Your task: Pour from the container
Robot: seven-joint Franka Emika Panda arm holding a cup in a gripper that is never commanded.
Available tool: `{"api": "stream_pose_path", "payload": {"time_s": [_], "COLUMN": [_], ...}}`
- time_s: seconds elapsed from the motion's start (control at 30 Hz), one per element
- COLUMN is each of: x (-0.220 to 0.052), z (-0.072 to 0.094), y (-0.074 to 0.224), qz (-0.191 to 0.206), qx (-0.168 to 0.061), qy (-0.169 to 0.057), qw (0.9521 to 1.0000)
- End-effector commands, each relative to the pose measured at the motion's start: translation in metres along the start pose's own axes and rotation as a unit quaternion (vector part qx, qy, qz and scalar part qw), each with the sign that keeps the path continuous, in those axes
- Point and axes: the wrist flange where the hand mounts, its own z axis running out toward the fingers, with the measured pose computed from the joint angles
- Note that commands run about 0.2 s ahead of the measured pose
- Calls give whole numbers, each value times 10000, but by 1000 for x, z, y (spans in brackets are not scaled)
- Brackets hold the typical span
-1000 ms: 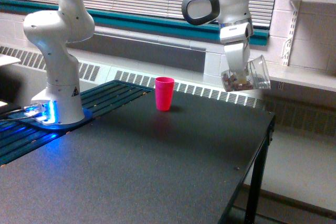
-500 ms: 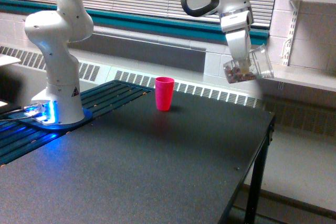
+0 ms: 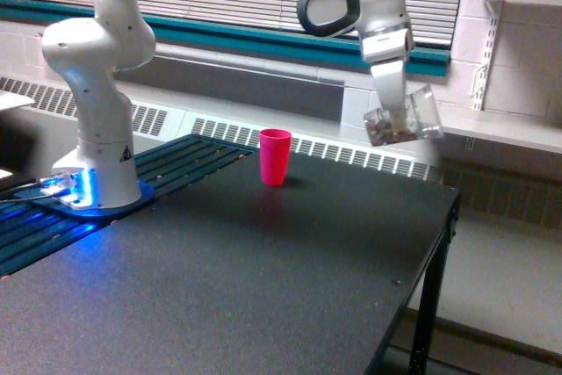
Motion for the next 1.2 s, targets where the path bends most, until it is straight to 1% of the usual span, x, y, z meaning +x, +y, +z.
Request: {"api": "stream_pose_path", "payload": {"time_s": [0.03,0.3,0.53,0.9,1.03,1.2], "x": [-16,-39,-62,-109,-127,-148], "z": [-5,-8,-13,-16,-15,-15], "y": [-1,2,4,11,15,20], "qz": [-317,-624,-945,-1375,-1468,-1644], "qx": [10,-45,-53,-61,-20,-21], "qy": [79,159,242,235,166,124], "qw": [9995,9979,9952,9902,9890,9863]}}
